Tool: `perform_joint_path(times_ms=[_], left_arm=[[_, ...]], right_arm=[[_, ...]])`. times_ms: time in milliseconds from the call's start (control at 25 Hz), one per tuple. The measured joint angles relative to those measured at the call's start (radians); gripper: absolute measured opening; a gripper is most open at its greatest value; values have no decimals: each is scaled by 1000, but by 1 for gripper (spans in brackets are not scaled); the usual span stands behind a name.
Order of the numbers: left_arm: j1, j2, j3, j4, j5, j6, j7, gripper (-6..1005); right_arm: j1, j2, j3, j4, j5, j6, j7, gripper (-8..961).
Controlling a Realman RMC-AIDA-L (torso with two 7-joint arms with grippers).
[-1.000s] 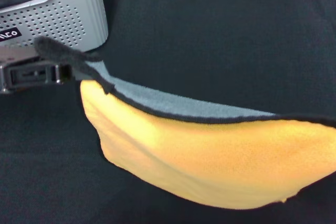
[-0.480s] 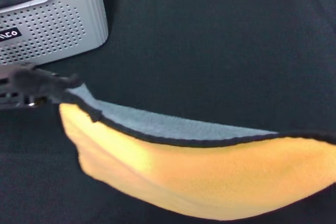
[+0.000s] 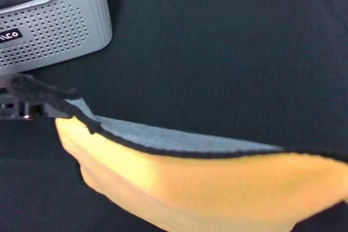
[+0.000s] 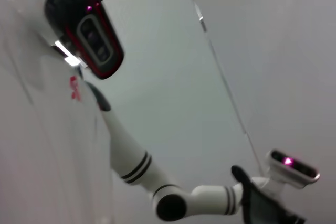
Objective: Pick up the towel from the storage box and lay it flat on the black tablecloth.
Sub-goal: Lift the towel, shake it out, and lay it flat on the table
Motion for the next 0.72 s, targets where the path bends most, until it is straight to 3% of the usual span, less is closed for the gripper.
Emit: perform_joint_path(times_ms=[160, 240, 480, 600, 720], left_arm=[[-52, -15, -30, -87, 80, -7, 37, 19], [-77, -32, -92, -128, 154, -14, 63, 19], [-125, -118, -400, -154, 497, -155, 129, 20], [-147, -150, -486, -163, 597, -258, 161, 20], [-162, -174, -508, -167, 646, -371, 177, 21]], right_arm=[[39, 11, 46, 58, -20, 65, -9, 7], [68, 17, 52, 89, -39, 142, -20, 7], [183, 54, 50, 169, -91, 413, -50, 6], [244, 69, 50, 184, -119, 570, -51, 6], [280, 70, 46, 188, -122, 672, -46, 7]])
